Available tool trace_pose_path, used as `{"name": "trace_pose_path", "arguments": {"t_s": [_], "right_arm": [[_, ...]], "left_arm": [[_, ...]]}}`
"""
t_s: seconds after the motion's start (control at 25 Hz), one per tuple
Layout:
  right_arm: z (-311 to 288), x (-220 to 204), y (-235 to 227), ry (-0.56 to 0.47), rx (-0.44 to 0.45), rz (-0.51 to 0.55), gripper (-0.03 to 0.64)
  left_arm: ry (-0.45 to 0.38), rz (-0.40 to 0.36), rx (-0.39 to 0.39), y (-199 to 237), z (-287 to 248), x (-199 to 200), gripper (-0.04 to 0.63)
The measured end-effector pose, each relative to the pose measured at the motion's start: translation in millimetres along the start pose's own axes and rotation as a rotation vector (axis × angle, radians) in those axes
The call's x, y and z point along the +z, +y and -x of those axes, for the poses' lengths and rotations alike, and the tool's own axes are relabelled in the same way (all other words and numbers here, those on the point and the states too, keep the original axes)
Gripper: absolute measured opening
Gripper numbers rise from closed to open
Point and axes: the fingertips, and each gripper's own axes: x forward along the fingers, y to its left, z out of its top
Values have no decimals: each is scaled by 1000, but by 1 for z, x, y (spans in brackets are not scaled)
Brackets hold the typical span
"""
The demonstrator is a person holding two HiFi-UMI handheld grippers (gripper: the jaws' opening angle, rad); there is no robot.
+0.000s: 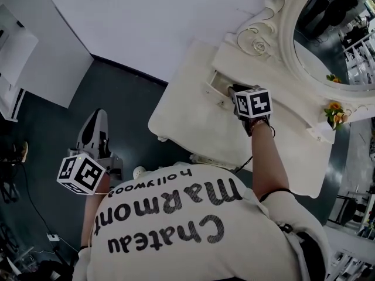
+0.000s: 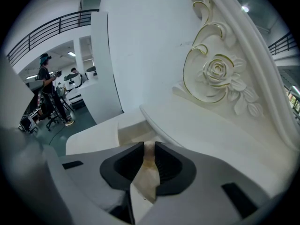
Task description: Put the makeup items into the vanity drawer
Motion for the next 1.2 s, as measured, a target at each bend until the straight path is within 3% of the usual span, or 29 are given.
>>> {"name": "trace_pose_path", "arguments": {"t_s": [0.48,1.2], "right_arm": [[-6,-6,2,80,-6,46,95],[-9,-7,-1,128,-1,-31,115]], "left_arm": [[-13,7,-1,2,6,4,8],[-24,32,26,10,26,2,9]]}}
